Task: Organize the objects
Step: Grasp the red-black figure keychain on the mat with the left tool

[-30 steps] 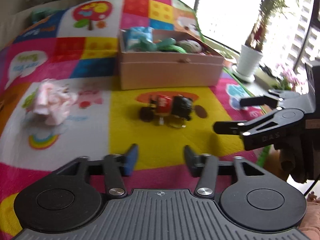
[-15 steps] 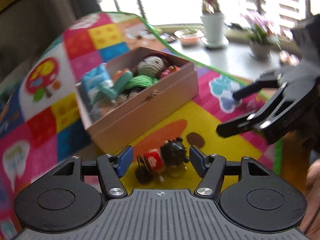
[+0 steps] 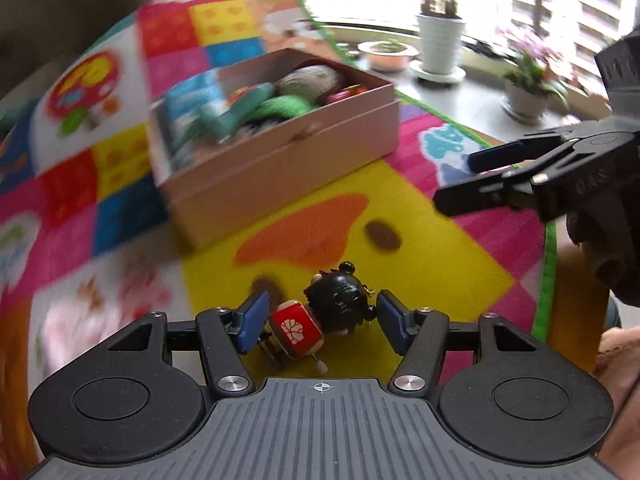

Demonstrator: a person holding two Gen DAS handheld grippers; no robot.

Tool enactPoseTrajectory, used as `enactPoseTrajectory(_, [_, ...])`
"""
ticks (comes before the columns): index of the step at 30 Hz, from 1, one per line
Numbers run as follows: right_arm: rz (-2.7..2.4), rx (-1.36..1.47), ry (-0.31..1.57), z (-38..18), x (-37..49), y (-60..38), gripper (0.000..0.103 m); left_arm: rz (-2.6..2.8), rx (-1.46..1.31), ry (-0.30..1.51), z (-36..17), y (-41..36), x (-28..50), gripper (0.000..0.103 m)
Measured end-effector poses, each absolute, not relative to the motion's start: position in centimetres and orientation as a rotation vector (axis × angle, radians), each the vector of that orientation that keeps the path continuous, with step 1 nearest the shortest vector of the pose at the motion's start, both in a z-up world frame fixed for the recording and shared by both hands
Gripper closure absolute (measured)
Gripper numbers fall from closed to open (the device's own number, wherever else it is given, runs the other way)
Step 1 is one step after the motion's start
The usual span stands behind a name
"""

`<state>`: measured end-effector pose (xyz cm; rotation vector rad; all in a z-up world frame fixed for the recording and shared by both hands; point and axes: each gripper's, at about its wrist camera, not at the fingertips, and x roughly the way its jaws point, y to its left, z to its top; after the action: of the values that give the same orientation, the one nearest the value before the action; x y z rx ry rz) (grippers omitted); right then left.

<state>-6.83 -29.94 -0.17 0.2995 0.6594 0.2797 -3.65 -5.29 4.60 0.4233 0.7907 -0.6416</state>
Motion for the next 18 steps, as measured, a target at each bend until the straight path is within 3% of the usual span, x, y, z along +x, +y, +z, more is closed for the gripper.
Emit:
enactPoseTrajectory(11, [0.396,0.077,0.695,2.1,-4.9,-22.1,0.000,-0.186,0.059,0.714,6.8,9.3,-9.4,0.038])
enactPoseTrajectory(18, [0.569,-0.046,0.710,4.6,-0.3,-11.4,0.000,-0.163,-0.009,0.700,6.0,11.8,-9.3,0.038])
